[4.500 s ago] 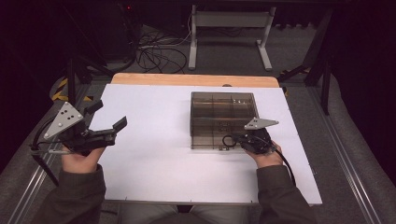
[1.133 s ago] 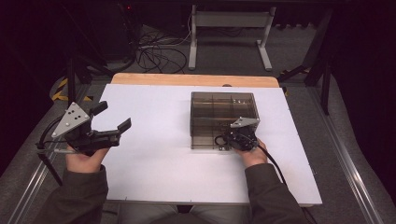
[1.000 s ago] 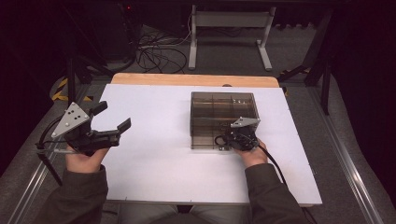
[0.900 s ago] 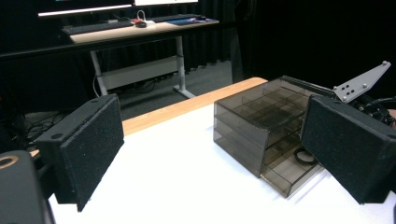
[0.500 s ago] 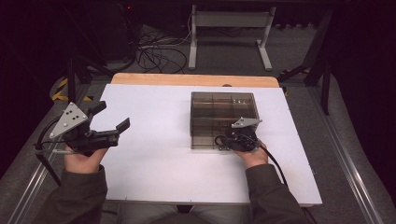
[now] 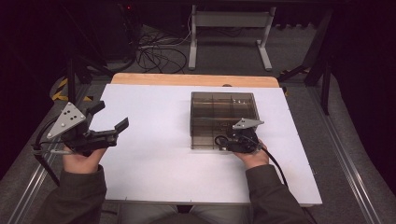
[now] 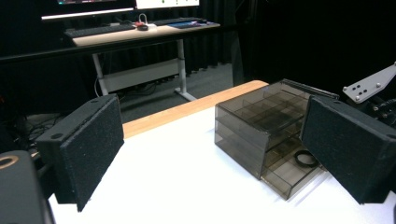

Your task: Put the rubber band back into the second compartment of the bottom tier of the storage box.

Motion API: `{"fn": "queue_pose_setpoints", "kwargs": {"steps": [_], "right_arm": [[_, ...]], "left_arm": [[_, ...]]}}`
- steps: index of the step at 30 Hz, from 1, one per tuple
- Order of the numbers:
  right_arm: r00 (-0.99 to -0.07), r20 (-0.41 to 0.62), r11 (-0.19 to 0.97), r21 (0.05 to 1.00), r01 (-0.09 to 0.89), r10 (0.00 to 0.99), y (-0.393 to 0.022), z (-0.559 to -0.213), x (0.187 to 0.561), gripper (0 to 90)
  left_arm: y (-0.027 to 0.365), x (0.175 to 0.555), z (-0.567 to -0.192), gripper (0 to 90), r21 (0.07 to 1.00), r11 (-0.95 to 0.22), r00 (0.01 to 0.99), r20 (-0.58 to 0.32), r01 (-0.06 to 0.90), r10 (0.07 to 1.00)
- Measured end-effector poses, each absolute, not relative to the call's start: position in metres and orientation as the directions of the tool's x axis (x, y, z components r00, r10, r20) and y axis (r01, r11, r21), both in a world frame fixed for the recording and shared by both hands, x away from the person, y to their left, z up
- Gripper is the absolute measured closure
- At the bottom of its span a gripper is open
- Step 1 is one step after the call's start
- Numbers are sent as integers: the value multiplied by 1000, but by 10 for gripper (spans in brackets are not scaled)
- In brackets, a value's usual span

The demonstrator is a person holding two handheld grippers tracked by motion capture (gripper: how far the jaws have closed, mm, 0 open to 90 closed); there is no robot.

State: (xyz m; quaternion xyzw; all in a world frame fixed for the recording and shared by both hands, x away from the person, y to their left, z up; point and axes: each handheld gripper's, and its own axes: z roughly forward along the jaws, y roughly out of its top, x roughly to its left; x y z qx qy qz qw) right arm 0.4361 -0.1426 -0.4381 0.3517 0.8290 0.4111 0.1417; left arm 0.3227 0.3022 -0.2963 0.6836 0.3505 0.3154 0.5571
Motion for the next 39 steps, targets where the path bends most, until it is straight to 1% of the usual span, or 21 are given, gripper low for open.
{"fn": "queue_pose_setpoints", "kwargs": {"steps": [7, 18, 25, 39], "right_arm": [[-723, 63, 415, 783, 463, 688, -144, -435, 432, 492], [-732, 74, 405, 794, 454, 677, -145, -431, 428, 462], [-731, 93, 368, 817, 444, 676, -148, -425, 425, 403], [-740, 99, 334, 847, 414, 665, -148, -414, 419, 330]], "left_arm": [[303, 322, -296, 68, 984, -131, 555, 41, 124, 831], [303, 322, -295, 68, 984, -130, 554, 41, 123, 831], [304, 321, -295, 68, 984, -129, 552, 41, 123, 833], [304, 321, -295, 68, 984, -130, 552, 41, 123, 833]]}}
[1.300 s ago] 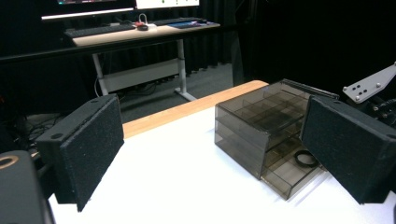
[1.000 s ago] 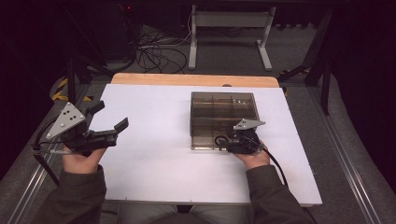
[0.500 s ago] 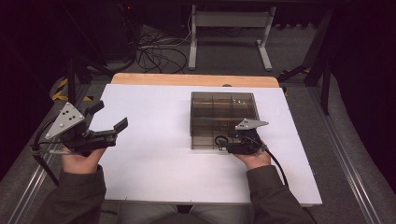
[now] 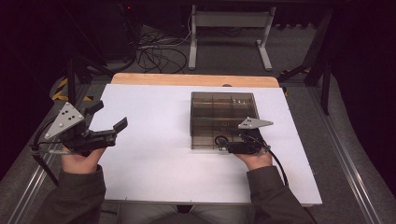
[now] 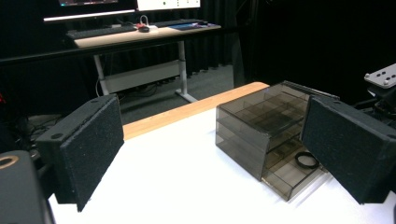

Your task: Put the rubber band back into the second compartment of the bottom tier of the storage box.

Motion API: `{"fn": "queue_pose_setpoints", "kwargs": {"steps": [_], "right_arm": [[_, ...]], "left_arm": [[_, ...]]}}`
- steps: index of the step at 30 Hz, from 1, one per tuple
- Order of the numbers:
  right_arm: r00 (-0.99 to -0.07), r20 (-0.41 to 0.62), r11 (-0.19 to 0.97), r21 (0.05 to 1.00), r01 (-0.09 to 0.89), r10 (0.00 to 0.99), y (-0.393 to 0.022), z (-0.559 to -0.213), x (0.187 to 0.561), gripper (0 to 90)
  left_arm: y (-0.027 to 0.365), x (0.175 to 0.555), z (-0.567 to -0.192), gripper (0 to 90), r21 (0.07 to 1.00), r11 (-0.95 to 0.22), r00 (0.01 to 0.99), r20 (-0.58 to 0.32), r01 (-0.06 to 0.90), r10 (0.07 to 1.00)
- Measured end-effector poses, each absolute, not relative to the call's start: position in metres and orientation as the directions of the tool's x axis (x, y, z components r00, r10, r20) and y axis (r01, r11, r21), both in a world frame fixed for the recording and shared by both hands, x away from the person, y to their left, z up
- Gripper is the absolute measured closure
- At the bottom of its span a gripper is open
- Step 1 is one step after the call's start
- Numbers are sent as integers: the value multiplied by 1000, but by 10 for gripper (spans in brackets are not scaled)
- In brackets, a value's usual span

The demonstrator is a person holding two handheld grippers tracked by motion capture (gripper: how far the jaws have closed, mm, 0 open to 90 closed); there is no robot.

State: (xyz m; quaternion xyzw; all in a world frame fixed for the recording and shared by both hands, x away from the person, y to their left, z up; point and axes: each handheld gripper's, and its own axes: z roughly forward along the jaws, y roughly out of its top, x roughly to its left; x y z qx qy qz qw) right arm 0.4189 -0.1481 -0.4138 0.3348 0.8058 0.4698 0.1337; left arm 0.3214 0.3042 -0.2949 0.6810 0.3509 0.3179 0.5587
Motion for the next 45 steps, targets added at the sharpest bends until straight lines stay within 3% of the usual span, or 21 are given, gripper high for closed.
{"fn": "queue_pose_setpoints", "kwargs": {"steps": [45], "right_arm": [[-747, 114, 203, 926, 319, 655, -159, -385, 407, 106]], "left_arm": [[304, 321, -296, 68, 983, -131, 550, 41, 125, 834]]}}
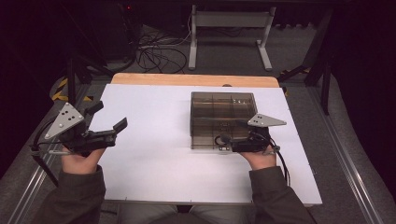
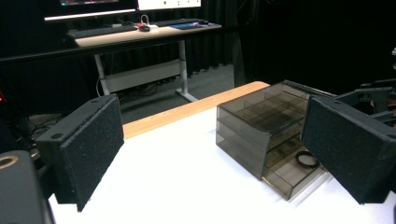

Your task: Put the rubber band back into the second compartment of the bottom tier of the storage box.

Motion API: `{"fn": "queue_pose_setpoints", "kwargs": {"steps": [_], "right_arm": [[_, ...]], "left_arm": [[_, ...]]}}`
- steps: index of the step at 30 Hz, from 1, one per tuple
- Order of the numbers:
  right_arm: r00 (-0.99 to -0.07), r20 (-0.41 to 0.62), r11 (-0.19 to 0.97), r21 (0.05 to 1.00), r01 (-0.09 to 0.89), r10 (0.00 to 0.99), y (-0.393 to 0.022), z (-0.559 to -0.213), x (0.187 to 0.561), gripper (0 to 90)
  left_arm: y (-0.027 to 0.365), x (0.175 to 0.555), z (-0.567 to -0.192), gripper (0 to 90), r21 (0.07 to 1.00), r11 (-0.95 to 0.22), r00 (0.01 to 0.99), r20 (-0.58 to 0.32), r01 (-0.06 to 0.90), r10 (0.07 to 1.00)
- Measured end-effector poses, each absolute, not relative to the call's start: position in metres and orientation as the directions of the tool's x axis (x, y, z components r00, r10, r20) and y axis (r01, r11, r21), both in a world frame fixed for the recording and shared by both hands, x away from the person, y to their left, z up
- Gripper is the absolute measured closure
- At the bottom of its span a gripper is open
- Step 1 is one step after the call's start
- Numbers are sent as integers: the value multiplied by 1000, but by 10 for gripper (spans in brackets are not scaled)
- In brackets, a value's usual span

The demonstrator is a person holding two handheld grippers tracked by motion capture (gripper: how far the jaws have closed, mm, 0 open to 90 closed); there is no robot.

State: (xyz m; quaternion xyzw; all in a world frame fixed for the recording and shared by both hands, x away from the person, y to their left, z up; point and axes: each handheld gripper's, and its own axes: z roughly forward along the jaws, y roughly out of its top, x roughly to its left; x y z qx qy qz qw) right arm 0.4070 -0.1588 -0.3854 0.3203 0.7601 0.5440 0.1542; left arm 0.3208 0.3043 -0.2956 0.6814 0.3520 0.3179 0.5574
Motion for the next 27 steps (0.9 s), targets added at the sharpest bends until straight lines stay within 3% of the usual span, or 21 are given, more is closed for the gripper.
{"fn": "queue_pose_setpoints", "kwargs": {"steps": [27], "right_arm": [[-738, 106, 120, 962, 247, 667, -180, -364, 397, 18]], "left_arm": [[304, 321, -296, 68, 983, -133, 549, 43, 126, 835]]}}
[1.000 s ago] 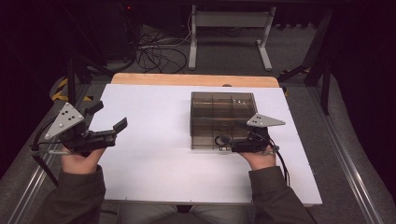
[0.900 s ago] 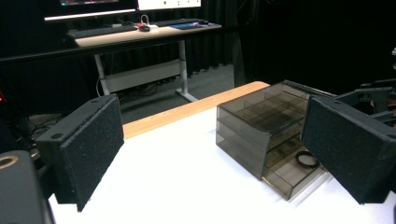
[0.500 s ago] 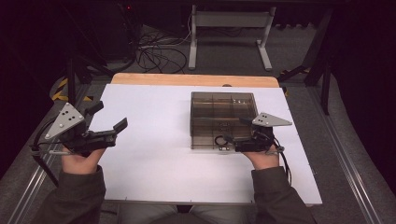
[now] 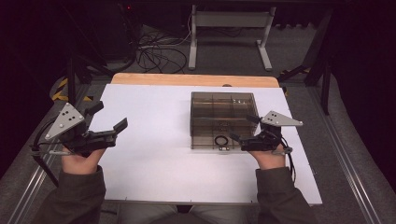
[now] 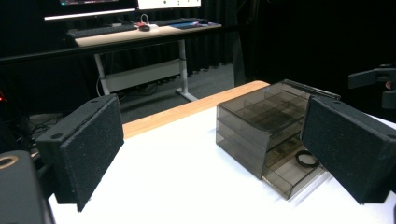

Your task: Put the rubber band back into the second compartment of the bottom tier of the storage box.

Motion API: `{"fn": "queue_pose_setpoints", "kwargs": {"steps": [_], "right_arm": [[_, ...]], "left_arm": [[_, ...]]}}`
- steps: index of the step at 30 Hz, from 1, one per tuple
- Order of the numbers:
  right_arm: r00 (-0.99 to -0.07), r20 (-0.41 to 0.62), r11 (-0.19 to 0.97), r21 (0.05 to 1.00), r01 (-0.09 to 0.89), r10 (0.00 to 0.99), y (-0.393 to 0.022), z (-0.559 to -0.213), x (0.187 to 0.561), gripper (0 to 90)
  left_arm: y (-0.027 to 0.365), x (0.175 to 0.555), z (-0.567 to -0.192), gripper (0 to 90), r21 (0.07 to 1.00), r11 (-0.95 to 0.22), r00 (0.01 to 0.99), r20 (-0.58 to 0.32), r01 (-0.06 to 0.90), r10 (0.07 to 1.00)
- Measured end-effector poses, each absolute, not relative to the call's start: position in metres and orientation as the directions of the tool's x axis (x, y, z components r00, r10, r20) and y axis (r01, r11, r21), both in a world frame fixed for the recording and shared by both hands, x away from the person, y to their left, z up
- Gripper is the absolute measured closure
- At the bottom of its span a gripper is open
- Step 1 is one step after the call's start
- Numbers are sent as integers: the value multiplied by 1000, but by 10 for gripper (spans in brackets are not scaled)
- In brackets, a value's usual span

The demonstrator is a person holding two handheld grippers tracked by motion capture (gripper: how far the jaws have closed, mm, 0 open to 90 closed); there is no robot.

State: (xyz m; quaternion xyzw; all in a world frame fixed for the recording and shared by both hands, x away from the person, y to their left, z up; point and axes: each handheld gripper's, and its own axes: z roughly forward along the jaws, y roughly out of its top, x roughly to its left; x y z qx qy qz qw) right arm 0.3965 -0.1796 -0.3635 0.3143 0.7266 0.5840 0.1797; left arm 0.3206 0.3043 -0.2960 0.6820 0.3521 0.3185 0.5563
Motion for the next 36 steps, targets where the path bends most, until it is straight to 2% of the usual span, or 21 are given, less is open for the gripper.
{"fn": "queue_pose_setpoints", "kwargs": {"steps": [36], "right_arm": [[-689, 138, -5, 981, 192, 712, -215, -345, 385, 0]], "left_arm": [[304, 320, -296, 64, 983, -136, 554, 46, 122, 832]]}}
